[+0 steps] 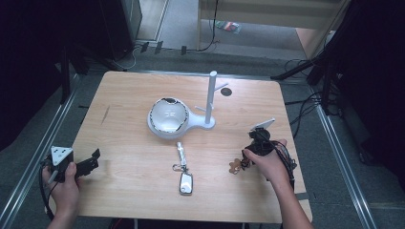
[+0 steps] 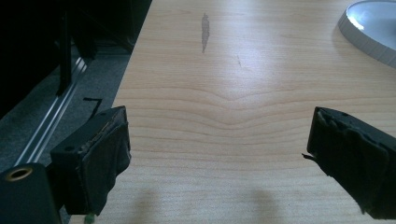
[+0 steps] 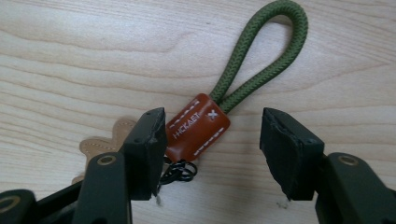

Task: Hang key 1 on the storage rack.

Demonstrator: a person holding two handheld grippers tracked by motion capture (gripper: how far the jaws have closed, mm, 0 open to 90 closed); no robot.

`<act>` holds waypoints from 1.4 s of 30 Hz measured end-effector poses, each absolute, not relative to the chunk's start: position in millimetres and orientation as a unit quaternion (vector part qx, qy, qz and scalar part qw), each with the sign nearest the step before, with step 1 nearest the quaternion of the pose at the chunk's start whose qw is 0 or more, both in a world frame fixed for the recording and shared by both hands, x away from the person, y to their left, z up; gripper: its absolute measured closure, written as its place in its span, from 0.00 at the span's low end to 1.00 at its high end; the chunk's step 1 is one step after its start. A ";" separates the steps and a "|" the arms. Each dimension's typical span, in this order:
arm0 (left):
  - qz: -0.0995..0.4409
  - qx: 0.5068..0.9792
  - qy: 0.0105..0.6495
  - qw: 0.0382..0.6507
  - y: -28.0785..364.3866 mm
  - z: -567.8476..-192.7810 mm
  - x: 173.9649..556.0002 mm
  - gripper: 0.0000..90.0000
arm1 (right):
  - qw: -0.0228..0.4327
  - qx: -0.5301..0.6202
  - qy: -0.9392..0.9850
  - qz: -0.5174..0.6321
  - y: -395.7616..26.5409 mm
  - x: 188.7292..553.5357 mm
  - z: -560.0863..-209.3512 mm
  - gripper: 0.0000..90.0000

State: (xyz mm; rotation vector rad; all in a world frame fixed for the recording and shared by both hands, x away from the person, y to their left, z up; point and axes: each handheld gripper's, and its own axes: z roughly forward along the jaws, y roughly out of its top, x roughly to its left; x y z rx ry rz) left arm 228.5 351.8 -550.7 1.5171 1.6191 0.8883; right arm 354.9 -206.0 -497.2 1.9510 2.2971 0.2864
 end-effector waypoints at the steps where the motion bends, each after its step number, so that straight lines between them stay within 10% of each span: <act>1: 0.346 0.590 0.630 0.367 351.8 -550.7 228.5 0.07 | 0.053 0.647 0.754 0.096 -204.7 355.4 -497.9 0.48; 42: 0.343 0.591 0.632 0.366 352.0 -550.7 228.6 0.07 | 0.071 0.642 0.759 0.077 -192.9 358.0 -505.6 0.80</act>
